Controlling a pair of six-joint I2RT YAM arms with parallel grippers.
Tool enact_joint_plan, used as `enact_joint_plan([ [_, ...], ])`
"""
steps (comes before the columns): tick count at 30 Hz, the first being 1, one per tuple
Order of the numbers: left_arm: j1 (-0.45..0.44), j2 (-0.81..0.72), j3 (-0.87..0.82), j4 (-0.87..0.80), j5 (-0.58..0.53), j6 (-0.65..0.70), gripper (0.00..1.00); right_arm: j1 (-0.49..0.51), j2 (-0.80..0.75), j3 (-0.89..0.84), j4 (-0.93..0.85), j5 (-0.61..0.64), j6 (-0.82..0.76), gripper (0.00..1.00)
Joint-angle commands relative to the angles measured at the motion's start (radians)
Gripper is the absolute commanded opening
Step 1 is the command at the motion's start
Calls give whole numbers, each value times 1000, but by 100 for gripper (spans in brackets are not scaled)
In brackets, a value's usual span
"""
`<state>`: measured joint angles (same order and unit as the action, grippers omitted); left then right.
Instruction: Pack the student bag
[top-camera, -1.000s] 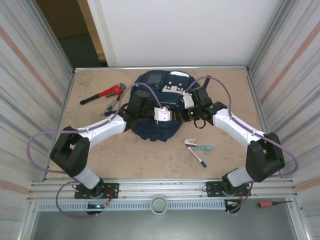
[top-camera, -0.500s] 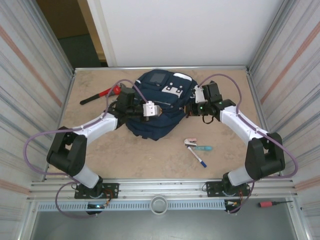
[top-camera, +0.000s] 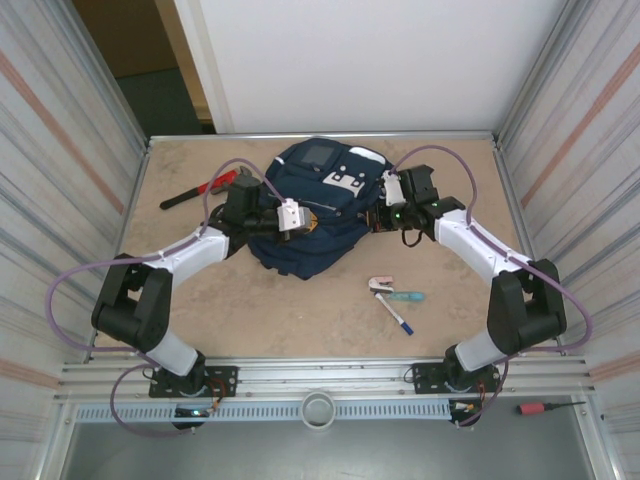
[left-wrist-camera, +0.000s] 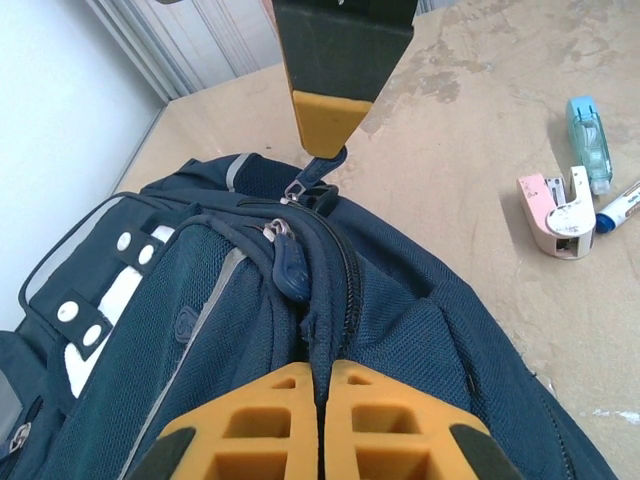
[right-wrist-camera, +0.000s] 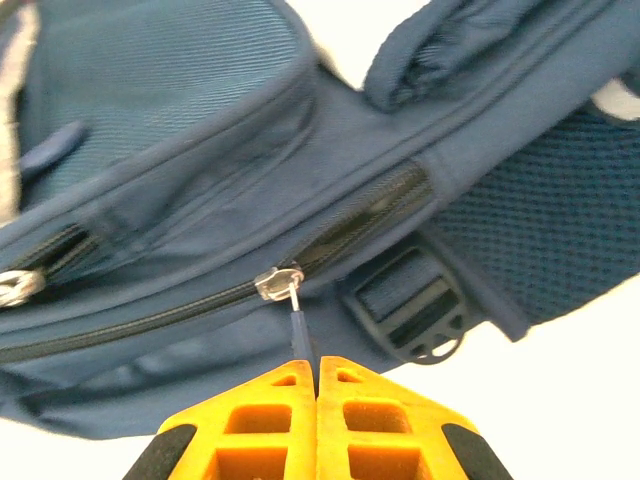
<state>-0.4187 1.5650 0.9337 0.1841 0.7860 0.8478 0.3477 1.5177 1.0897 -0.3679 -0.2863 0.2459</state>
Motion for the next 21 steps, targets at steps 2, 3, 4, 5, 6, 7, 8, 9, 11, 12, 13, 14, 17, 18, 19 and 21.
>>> enact_joint_plan([
  [2, 25, -52, -7, 45, 56, -41, 0, -28, 70, 43, -82, 279, 43, 0],
  [3, 22, -51, -6, 40, 61, -42, 0, -36, 86, 55, -74, 285, 51, 0],
  [4, 19, -50, -6, 37, 64, -40, 0, -43, 105, 66, -68, 283, 62, 0],
  [5, 14, -47, -4, 34, 65, -37, 0, -51, 127, 78, -58, 282, 72, 0],
  [6, 9, -43, -2, 30, 66, -34, 0, -57, 144, 90, -52, 279, 78, 0],
  [7, 4, -39, 2, 25, 65, -30, 0, -66, 166, 106, -50, 276, 84, 0],
  [8, 0, -32, 6, 22, 64, -30, 0, -74, 186, 121, -49, 266, 85, 0],
  [9, -5, -27, 10, 21, 63, -32, 0, -80, 197, 129, -47, 246, 84, 0],
  [11, -16, -14, 17, 20, 55, -27, 0, -93, 196, 125, -36, 160, 75, 0],
  [12, -21, -9, 20, 13, 50, -22, 0, -96, 182, 115, -34, 120, 70, 0],
  [13, -23, -5, 23, 8, 45, -17, 0, -104, 159, 96, -34, 82, 70, 7],
  [14, -24, -2, 24, 6, 42, -15, 0, -119, 129, 67, -25, 28, 72, 18],
  [17, -27, -4, 20, 8, 42, -16, 0, -210, 66, -19, 49, -129, 160, 47],
  [18, -29, -5, 19, 8, 42, -16, 0, -237, 71, -31, 78, -162, 194, 54],
  [19, -32, -7, 20, 6, 41, -14, 0, -266, 91, -31, 103, -194, 228, 65],
  [21, -35, -4, 23, 5, 38, -13, 0, -287, 160, 4, 134, -234, 273, 73],
])
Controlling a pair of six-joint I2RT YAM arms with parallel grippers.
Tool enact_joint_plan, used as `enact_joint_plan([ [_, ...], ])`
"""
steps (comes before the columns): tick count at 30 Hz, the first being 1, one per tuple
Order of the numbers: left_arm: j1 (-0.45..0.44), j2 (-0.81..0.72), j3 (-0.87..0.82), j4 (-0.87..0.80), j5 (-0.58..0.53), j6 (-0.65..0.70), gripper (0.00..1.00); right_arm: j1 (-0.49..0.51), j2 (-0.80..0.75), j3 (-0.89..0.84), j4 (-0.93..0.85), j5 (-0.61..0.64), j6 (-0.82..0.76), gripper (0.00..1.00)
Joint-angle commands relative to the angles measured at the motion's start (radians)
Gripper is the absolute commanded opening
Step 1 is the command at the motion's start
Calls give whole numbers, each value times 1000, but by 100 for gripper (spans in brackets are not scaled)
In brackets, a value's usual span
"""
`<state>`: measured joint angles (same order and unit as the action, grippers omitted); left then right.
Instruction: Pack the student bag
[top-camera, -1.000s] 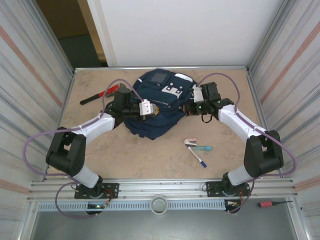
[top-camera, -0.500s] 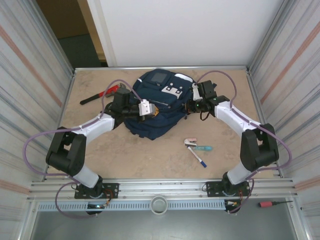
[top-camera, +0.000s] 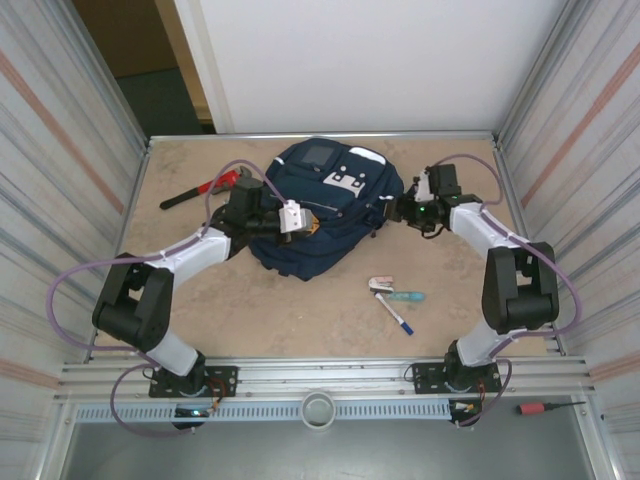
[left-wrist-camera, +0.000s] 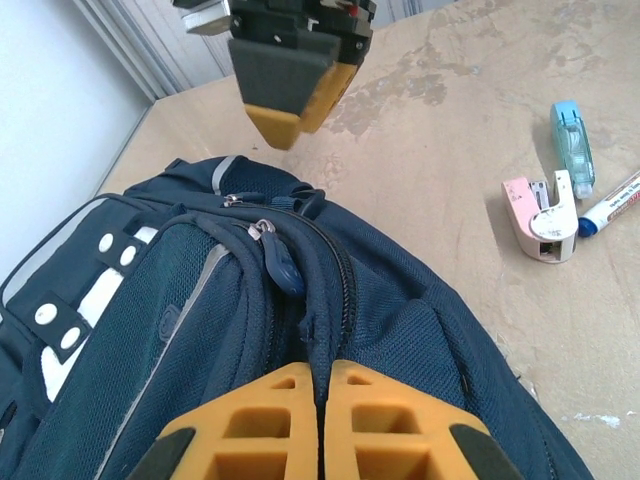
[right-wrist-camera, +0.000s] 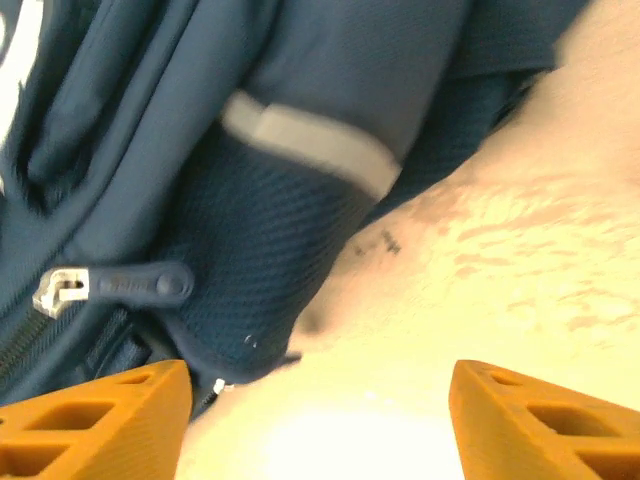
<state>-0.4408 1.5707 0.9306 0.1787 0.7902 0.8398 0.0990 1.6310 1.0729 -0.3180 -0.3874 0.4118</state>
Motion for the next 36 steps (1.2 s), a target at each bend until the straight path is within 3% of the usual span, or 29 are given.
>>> enact_joint_plan([
  [1, -15, -8, 29, 8, 31, -5, 0, -39, 91, 45, 104, -143, 128, 74],
  [5, -25, 3, 35, 8, 24, -8, 0, -39, 240, 122, 232, -256, 220, 70],
  [10, -44, 25, 86, -35, 6, -7, 0, -72, 250, 114, 250, -231, 240, 20],
  [13, -53, 56, 134, -56, -14, -7, 0, -116, 147, 3, 258, -172, 239, 6],
  [16, -53, 112, 197, -86, -54, -1, 0, -127, 19, -112, 252, -99, 219, 0],
  [21, -37, 191, 284, -127, -194, -3, 7, -92, -140, -257, 254, -13, 217, 0],
  [28, -1, 118, 159, -29, -294, -136, 44, 18, -168, -275, 217, 21, 171, 7],
  [30, -3, 64, 100, -3, -305, -206, 53, 45, -169, -274, 197, 14, 152, 13],
  [32, -9, 5, 43, 25, -332, -280, 60, 67, -180, -270, 161, 22, 130, 27],
  [34, -38, -53, -3, 34, -410, -338, 63, 77, -213, -258, 93, 79, 94, 41],
  [36, -81, -91, -22, 19, -521, -382, 64, 79, -268, -254, 45, 167, 62, 47],
])
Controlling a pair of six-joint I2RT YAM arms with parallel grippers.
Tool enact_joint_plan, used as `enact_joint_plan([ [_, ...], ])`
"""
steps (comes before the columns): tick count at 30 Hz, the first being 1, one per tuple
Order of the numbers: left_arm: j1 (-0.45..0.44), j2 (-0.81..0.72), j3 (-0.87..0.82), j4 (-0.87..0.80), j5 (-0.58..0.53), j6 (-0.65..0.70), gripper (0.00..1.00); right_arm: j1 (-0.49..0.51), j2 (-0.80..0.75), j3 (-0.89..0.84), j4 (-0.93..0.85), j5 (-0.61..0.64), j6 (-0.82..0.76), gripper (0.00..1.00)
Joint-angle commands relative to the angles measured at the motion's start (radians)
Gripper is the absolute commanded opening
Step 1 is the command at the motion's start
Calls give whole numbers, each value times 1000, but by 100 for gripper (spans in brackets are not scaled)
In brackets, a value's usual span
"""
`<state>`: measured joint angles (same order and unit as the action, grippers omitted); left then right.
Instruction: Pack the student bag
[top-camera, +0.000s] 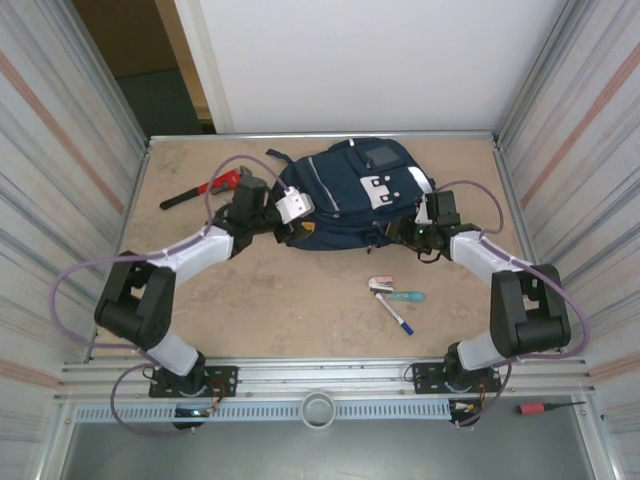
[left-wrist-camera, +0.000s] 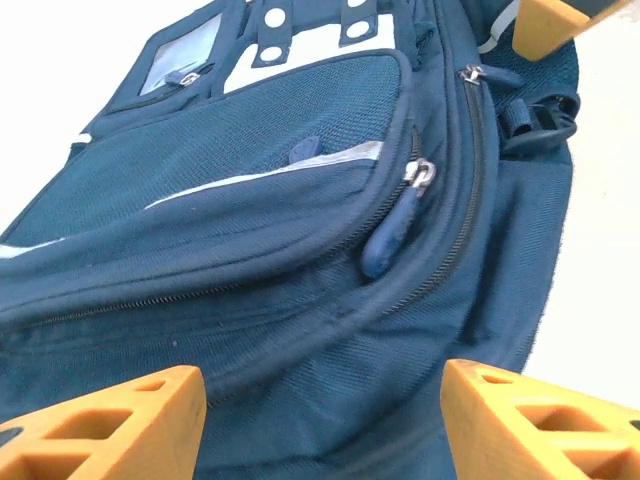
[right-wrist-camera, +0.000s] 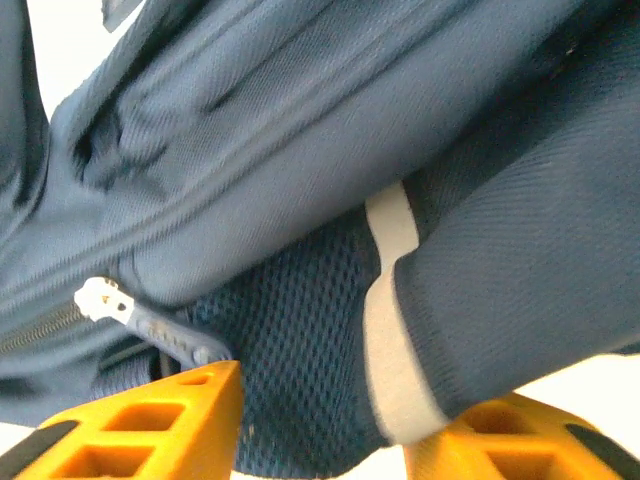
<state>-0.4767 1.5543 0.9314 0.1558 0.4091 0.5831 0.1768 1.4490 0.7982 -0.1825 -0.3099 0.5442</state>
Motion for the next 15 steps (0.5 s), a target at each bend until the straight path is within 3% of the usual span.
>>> enact_joint_plan([
  [1, -68, -86, -24, 31, -200, -155, 65, 5, -120, 21, -98, 129, -83, 49],
  [6, -165, -96, 13, -70, -374, -331, 64, 131, -181, 72, -54, 194, -140, 59],
  [9, -201, -76, 60, -143, -390, -387, 63, 176, -97, 156, -29, 91, -109, 63],
  [15, -206, -39, 103, -195, -395, -466, 62, 129, 87, 275, 10, -87, 42, 66],
])
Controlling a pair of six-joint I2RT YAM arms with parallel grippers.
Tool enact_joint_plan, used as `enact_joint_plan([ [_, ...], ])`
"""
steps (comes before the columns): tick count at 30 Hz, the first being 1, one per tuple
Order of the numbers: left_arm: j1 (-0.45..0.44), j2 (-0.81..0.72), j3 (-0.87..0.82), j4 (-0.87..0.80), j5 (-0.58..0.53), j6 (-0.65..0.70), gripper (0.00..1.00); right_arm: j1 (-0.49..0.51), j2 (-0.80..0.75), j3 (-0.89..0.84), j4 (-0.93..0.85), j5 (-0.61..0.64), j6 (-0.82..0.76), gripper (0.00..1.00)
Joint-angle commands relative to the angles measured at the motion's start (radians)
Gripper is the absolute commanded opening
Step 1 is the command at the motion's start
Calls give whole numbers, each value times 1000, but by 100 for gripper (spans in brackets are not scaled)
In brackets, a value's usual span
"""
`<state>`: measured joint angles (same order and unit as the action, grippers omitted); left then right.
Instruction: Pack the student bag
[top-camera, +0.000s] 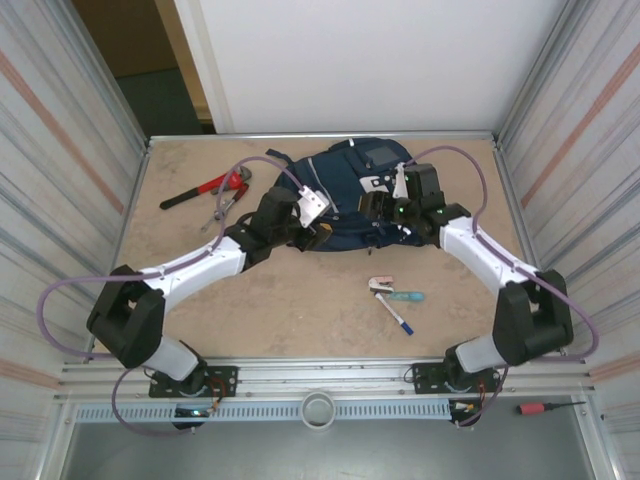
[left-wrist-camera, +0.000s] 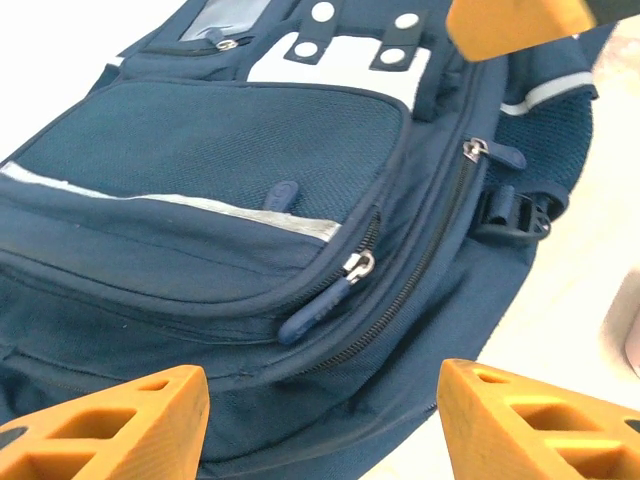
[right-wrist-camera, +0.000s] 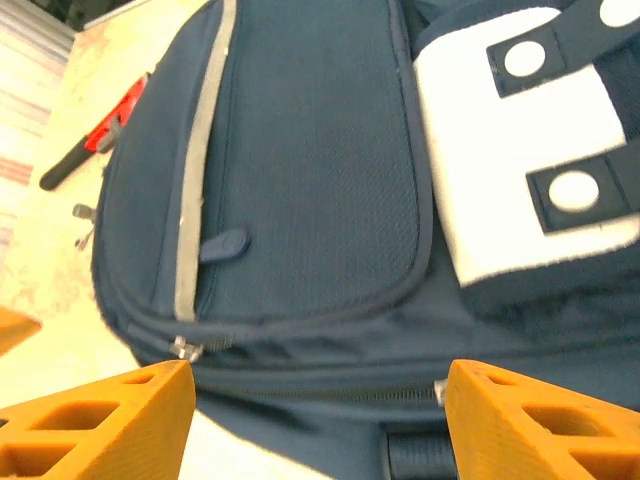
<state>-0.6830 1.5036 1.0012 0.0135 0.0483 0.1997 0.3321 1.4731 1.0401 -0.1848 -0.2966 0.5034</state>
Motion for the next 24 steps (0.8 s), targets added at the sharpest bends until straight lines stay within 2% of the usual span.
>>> enact_joint_plan([
  [1, 0, 16, 36, -53, -29, -87, 61, -34, 88, 43, 21, -117, 101, 66],
  [9, 0, 46, 59, -68, -3, -90, 61, -58, 246, 118, 70, -193, 158, 56],
  [16, 9, 67, 72, -85, 4, -84, 59, -54, 316, 148, 111, -254, 193, 44],
  [20, 26, 82, 97, -113, 41, -105, 54, -57, 316, 155, 135, -268, 230, 16],
  [24, 35, 85, 118, -140, 75, -120, 50, -67, 283, 139, 204, -294, 308, 2],
])
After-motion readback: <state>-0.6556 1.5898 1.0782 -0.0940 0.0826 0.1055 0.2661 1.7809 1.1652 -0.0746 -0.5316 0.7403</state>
